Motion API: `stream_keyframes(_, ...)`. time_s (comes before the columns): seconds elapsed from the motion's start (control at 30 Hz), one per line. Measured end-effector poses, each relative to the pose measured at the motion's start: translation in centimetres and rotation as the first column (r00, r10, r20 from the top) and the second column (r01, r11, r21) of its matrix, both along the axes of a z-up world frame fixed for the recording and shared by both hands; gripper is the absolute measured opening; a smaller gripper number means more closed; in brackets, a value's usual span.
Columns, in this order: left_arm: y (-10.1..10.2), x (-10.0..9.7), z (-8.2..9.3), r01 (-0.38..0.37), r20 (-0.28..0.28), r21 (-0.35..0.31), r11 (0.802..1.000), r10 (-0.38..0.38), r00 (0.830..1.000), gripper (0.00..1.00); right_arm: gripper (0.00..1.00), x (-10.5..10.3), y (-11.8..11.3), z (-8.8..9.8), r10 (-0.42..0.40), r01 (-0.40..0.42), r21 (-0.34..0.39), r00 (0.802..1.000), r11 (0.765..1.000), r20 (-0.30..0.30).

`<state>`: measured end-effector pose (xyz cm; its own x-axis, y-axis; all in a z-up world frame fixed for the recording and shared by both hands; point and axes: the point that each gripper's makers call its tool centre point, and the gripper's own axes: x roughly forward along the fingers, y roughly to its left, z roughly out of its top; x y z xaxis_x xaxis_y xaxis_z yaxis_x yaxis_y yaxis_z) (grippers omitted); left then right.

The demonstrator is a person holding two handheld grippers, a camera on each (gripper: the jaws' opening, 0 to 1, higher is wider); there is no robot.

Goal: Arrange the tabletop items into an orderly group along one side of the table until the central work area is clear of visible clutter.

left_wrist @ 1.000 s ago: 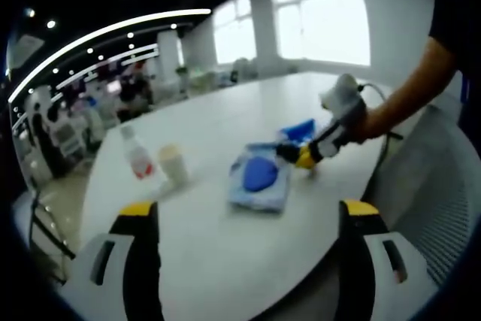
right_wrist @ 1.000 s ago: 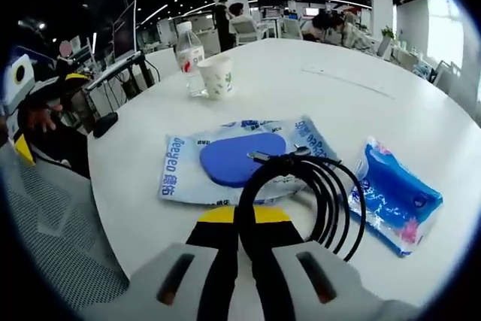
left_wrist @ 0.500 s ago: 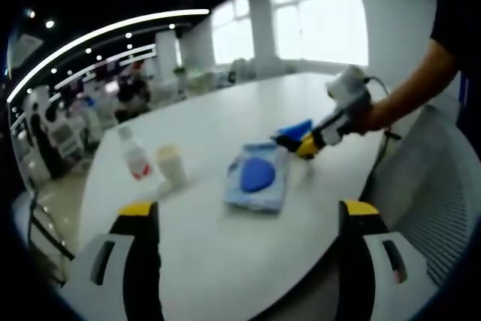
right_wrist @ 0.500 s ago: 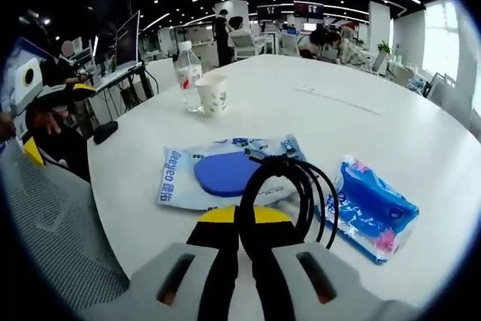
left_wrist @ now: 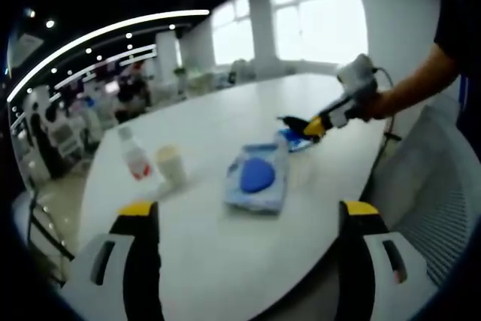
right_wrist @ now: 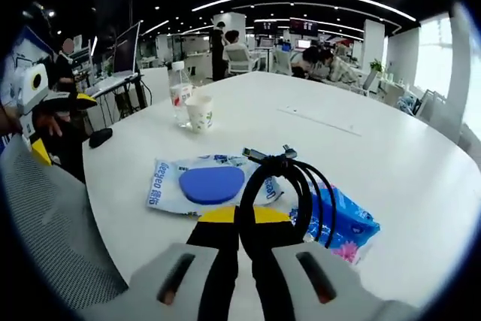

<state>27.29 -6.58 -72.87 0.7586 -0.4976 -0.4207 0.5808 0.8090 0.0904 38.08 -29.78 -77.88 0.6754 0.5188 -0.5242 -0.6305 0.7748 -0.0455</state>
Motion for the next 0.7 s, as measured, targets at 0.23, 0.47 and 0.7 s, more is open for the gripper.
stream_keyframes(0.23,0.0,0.0,0.0,0.000,-0.001,-0.002,1.000,0.000,1.000,0.96,0.04,0.5,-2.2,-0.5,-0.042,0.042,-0.034,0.999,0.999,0.000)
stream_keyframes(0.47,0.1,-0.1,-0.1,-0.002,-0.005,0.001,1.000,0.002,1.000,0.96,0.04,0.5,-4.0,-2.3,-0.094,0.092,-0.062,0.995,0.994,-0.028)
stream_keyframes(0.7,0.2,-0.1,-0.2,-0.004,-0.008,0.006,1.000,0.004,1.000,0.95,0.04,0.1,-5.3,-4.9,-0.115,0.106,-0.124,0.991,0.987,-0.062)
